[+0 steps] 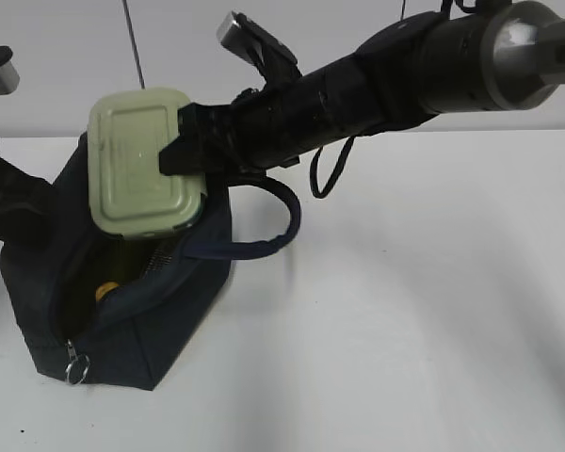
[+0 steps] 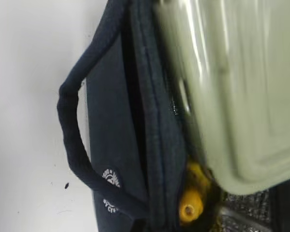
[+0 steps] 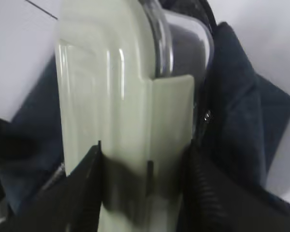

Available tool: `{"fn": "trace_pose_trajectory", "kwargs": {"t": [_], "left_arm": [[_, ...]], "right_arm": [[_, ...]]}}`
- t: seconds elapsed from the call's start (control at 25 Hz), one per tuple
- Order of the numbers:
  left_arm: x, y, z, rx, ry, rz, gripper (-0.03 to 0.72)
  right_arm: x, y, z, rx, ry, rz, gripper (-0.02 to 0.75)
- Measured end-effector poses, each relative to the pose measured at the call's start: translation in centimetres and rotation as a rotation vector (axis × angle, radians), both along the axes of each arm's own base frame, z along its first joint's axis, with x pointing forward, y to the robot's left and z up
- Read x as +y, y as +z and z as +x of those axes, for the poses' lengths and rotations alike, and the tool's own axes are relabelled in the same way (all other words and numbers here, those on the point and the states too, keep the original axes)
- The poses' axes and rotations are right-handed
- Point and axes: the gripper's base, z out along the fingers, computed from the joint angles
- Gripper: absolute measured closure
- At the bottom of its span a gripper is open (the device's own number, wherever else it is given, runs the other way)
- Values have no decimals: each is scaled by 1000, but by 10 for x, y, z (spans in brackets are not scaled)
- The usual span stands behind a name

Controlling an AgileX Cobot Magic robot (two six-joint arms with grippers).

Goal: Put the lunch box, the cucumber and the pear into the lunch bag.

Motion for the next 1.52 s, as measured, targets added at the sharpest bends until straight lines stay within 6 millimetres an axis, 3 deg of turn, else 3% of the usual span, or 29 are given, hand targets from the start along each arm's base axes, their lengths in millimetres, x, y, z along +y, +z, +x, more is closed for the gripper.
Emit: {"fn": "trace_pose_trajectory", "kwargs": {"t": [0.28, 0.48, 0.8, 0.96, 1.12, 1.52], "left_arm": [[0, 1, 2, -15, 29, -16, 683], [-2, 2, 3, -22, 40, -37, 683], [-3, 2, 3, -21, 46, -51, 683], [-3, 2, 3, -21, 46, -51, 683], [-3, 2, 3, -19, 45, -51, 683], [-3, 2, 3, -18, 46, -53, 683]], "right_arm": [[-9, -18, -11, 109, 72, -215, 405], [-8, -16, -11, 137, 47, -200, 405], [28, -20, -5, 151, 82, -154, 405], [38, -16, -3, 134, 135, -149, 402], [39, -10, -3, 108, 178, -173, 319], [40, 33, 0, 27, 246, -271, 278]]}}
